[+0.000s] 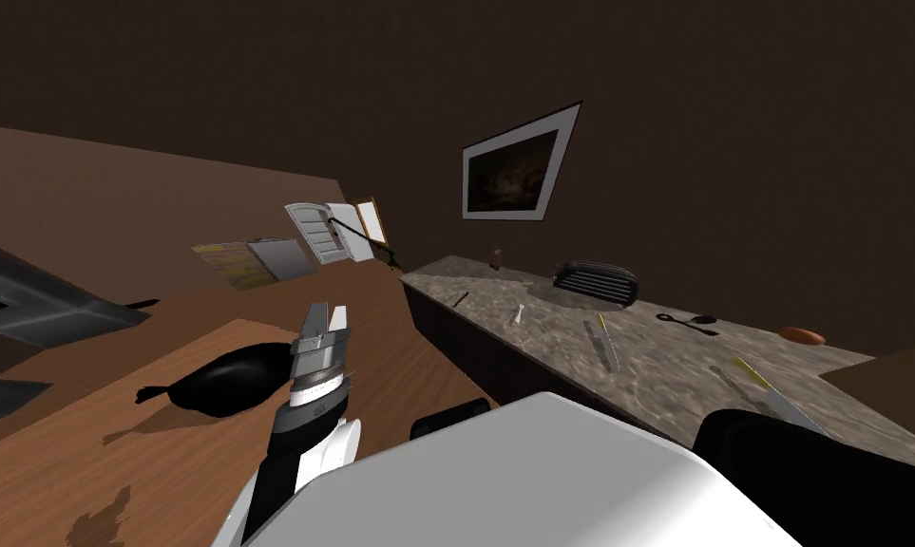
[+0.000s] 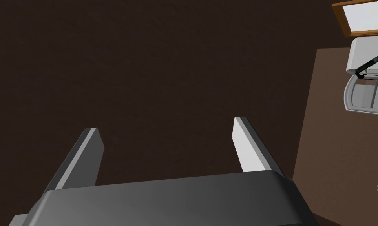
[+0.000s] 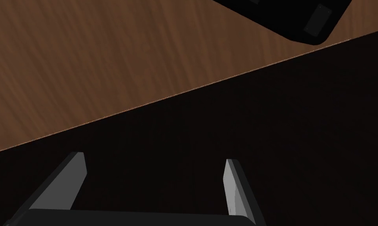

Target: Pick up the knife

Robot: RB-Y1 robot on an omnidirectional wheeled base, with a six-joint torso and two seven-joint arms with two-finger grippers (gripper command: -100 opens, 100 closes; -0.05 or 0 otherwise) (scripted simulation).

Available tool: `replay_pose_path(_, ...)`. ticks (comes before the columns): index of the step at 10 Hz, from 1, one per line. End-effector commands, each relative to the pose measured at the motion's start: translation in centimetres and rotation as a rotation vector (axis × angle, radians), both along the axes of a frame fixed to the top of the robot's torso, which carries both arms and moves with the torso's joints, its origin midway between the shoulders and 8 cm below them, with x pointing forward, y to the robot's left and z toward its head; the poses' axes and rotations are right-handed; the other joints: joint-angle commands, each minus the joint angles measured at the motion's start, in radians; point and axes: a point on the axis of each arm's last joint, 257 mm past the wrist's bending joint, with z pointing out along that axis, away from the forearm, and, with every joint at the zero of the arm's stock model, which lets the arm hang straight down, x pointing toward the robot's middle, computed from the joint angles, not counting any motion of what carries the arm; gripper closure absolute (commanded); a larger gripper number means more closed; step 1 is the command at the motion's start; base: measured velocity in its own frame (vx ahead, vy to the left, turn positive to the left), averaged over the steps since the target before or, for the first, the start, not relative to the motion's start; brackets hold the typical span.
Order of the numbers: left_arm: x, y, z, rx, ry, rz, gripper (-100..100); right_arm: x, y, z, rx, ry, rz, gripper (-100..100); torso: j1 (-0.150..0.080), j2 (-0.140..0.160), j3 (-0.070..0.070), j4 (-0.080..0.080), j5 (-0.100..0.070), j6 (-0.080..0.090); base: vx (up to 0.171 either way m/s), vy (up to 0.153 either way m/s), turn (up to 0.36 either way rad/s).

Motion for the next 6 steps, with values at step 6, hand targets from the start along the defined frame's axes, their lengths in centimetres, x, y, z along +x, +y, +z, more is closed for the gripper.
replay_pose_path(6, 0.0, 0.0, 0.0, 0.000, 0.000, 0.000, 0, -2.0, -11.9, 6.7, -0.204, 0.154, 0.086, -100, -0.001, -0.001, 0.000, 0.000, 0.000, -0.001, 0.030, -0.004, 0.234)
